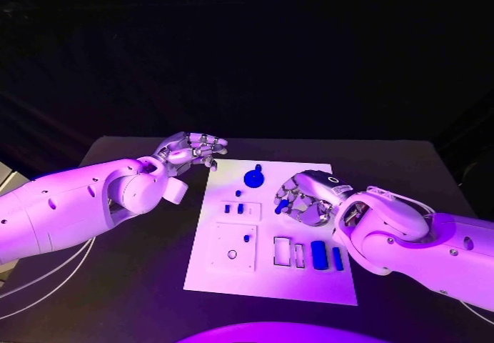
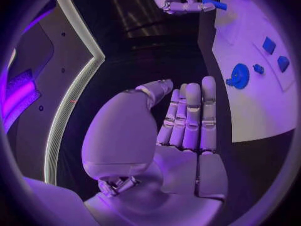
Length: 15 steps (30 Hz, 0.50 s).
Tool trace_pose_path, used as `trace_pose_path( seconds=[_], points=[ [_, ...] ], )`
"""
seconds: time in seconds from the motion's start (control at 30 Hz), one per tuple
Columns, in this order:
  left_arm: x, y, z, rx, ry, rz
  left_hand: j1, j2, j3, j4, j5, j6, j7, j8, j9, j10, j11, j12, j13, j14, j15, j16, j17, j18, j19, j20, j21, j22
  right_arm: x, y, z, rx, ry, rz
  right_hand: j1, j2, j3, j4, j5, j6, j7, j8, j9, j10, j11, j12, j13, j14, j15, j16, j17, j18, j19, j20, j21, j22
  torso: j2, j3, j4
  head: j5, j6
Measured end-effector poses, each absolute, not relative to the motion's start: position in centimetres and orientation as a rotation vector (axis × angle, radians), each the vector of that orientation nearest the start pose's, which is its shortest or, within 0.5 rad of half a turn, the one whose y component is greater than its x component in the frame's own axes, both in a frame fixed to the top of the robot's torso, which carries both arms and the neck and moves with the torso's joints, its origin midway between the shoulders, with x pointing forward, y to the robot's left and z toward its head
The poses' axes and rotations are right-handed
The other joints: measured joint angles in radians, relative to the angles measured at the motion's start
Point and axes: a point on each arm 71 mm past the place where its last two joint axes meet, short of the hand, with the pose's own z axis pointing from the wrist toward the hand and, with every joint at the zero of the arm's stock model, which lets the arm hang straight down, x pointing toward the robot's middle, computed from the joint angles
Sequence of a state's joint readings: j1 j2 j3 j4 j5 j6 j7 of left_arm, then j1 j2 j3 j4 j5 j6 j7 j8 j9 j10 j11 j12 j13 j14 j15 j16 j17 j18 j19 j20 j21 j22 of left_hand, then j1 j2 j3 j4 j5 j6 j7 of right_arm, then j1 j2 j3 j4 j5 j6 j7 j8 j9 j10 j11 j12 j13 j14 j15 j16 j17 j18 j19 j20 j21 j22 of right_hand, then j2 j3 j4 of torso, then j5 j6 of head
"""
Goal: Assemble the parts on the task board
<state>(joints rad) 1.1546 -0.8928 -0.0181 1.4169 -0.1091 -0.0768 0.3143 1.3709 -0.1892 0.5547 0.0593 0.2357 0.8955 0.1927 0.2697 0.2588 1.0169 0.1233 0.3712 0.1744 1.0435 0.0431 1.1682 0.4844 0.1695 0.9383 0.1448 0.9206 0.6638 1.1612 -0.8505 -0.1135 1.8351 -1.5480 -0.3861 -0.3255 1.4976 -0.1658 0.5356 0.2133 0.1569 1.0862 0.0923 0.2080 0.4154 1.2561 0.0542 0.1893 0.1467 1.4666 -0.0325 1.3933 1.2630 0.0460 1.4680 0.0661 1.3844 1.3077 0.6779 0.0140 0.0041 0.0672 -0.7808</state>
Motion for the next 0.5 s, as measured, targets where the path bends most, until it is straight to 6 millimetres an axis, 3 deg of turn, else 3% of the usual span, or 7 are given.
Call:
trace_pose_path(
  seconds=[0.3,0.5],
  points=[
    [49.5,25.0,-20.4,-1.06,1.589,-1.551,-0.001,0.001,0.0,0.0,0.0,0.0,0.0,0.0,0.0,0.0,0.0,0.004,0.0,0.0,0.0,0.0,0.0,0.0,0.0,0.0,0.0,0.0,37.8,-7.4,-20.7,-0.231,1.715,0.924,0.0,0.0,0.011,-0.011,0.008,-0.002,0.002,0.0,0.0,0.002,0.001,-0.008,0.003,0.0,0.0,0.0,-0.004,0.0,0.0,0.0,0.0,0.0,0.002,0.0008,0.0009,0.013,0.003],
    [49.5,24.9,-20.5,-1.06,1.592,-1.553,-0.001,0.001,0.0,0.0,0.0,0.0,0.0,0.0,0.0,0.0,0.0,0.004,0.001,0.0,0.0,0.0,0.0,0.0,0.0,0.0,0.0,0.0,36.9,-5.7,-22.1,-0.246,1.738,0.975,-0.006,-0.006,0.015,-0.009,0.008,-0.006,0.006,0.0,0.0,0.004,0.003,-0.008,0.003,0.0,0.0,0.0,-0.006,0.0,0.0,0.0,0.0,0.0,0.003,0.0003,0.0016,0.026,-0.002]
  ],
)
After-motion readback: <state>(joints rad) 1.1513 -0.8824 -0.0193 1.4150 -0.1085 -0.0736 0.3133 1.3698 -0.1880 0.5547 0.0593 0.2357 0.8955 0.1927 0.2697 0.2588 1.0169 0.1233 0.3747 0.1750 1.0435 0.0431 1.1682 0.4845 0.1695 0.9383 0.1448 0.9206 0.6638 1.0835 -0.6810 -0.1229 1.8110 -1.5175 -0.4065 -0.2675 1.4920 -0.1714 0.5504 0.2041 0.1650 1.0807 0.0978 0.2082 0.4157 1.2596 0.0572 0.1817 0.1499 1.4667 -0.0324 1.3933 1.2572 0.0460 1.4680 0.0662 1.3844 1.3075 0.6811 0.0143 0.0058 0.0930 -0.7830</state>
